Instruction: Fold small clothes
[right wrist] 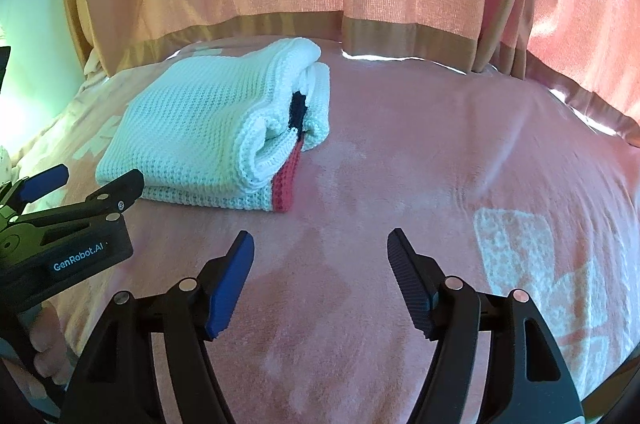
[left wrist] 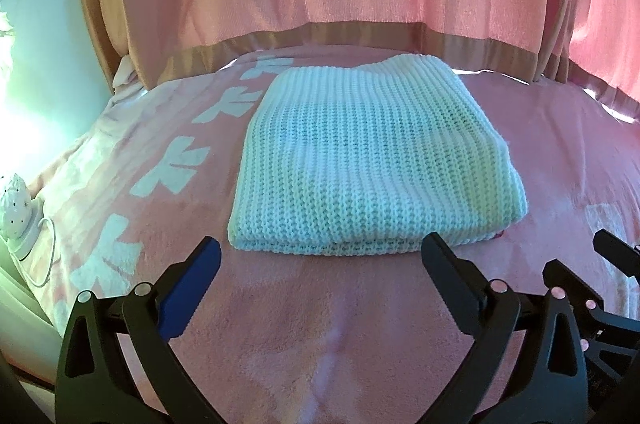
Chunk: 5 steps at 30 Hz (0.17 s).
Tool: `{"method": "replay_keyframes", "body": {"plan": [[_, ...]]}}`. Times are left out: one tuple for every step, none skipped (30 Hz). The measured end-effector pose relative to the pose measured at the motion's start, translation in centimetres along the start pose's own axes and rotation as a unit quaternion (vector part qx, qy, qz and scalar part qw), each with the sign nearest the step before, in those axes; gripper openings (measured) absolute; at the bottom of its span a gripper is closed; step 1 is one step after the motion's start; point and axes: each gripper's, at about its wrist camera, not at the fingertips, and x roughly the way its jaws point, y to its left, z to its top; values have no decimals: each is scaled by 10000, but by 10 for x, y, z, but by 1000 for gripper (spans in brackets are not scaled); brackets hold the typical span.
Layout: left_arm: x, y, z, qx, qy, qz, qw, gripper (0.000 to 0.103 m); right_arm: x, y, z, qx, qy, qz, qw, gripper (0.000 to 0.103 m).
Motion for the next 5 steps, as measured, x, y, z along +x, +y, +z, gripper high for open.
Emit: {"method": "replay_keyframes", "body": {"plan": [[0,0,0,2,-21,15,10000,98,0,-1,0,-5,0,11,10000,68],[-1,-1,-1,23,-37,27,10000,98,0,0,0,2,-2,7,10000,68],[-1,-1,-1,47,-39,38,10000,98,0,0,0,4,-4,9,10000,68],[-1,-2,-1,59,-41,55,10000,98,0,0,0,7,-4,8,10000,68],[-1,-2,-2,73,-38,51,10000,98,0,0,0,2,-3,7,10000,68]]}}
